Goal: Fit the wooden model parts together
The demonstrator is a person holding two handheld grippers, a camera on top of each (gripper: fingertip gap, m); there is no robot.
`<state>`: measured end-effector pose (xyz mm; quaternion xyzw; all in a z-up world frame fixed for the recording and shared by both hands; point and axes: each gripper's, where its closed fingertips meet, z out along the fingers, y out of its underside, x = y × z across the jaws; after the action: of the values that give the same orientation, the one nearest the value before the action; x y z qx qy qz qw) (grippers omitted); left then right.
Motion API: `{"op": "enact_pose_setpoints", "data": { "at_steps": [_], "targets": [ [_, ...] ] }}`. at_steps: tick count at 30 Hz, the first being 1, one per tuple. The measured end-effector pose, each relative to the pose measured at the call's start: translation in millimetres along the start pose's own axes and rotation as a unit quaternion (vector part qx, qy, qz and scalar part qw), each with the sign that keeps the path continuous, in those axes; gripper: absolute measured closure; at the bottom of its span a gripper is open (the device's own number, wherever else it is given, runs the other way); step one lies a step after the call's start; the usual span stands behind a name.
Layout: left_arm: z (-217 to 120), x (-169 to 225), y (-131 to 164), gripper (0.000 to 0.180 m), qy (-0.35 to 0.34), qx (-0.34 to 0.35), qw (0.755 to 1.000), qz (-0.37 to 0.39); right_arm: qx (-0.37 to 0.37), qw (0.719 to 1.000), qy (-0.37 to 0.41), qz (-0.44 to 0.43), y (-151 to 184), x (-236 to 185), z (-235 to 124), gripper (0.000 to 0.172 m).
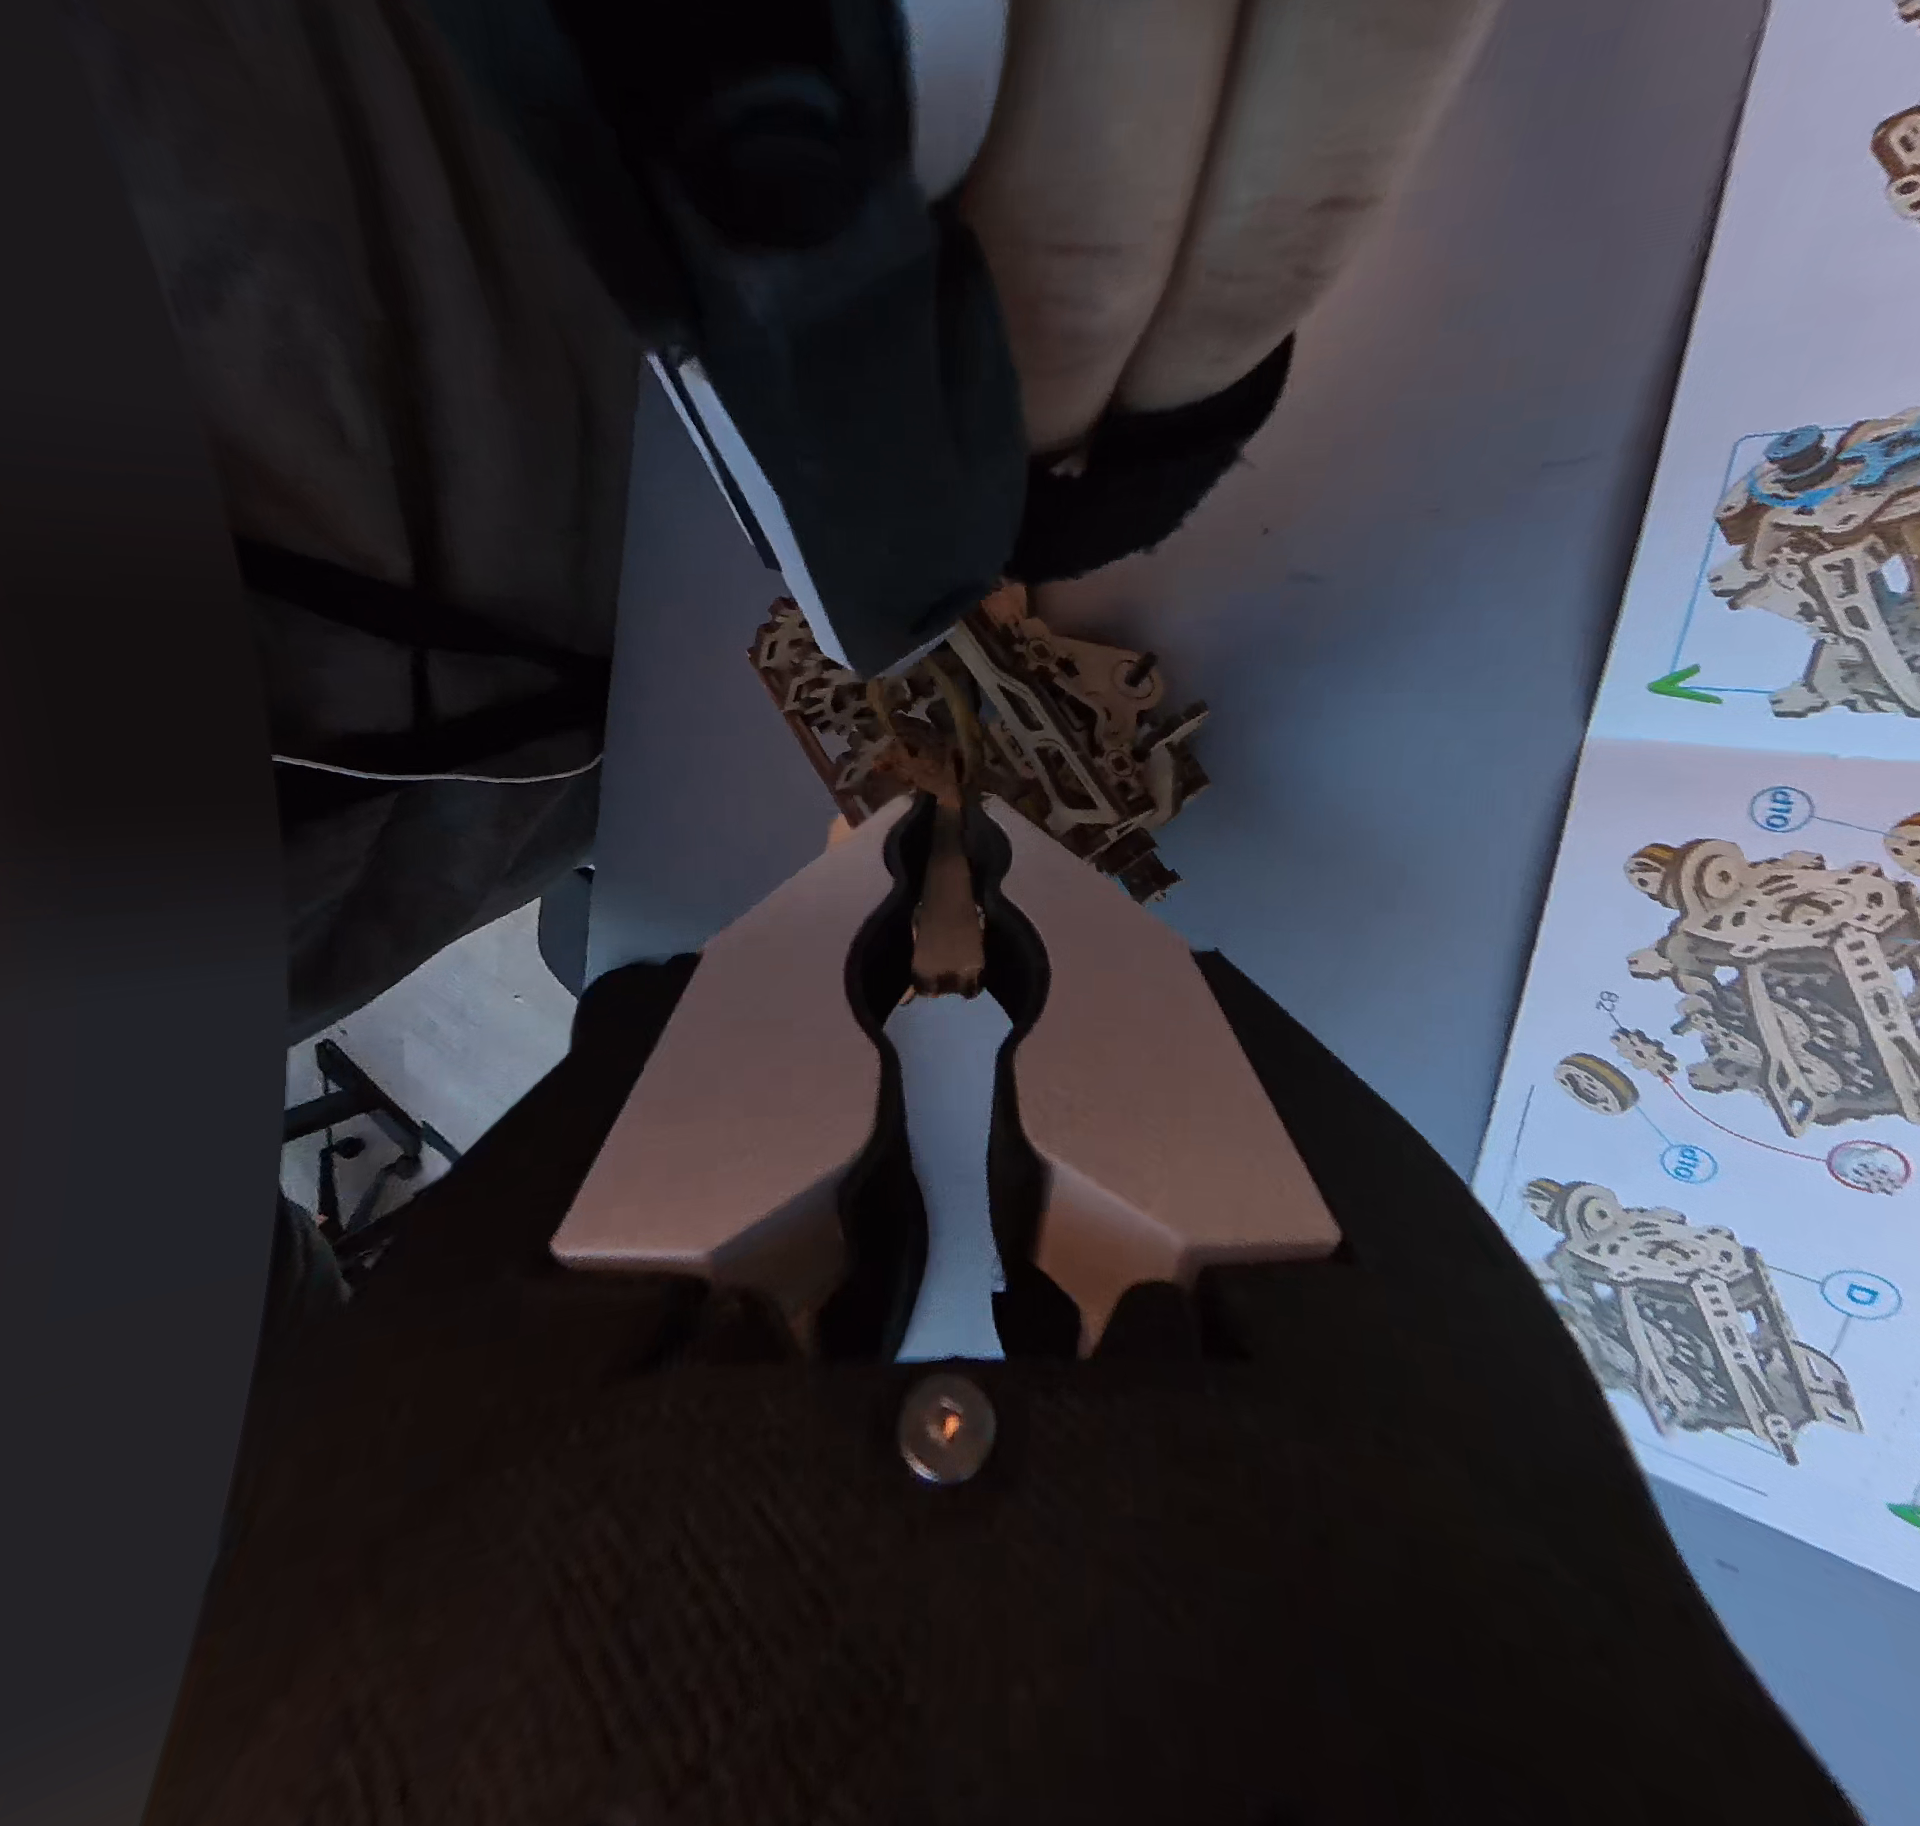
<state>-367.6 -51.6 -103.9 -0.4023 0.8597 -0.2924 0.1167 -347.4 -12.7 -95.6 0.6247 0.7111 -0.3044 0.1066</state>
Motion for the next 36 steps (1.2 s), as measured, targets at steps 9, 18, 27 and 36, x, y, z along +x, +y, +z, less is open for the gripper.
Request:
{"op": "enact_pose_setpoints", "data": {
  "at_steps": [9,18,27,36],
  "targets": [
    [0,0,0,0.164,-0.001,-0.002,1.000,0.000,-0.020,0.998,0.066,0.012,0,11,-7,0.169],
    [0,0,-1,0.165,-0.002,-0.004,1.000,-0.001,-0.011,0.998,0.064,0.024,-2,7,-9,0.168],
    [-15,-12,-10,0.164,-0.035,0.048,0.998,-0.037,0.017,0.999,0.037,0.029,-1,6,-6,0.168],
    [-9,-8,-3,0.164,-0.040,0.052,0.997,-0.046,0.024,0.999,0.024,0.029,1,3,-6,0.168]
  ]
}}
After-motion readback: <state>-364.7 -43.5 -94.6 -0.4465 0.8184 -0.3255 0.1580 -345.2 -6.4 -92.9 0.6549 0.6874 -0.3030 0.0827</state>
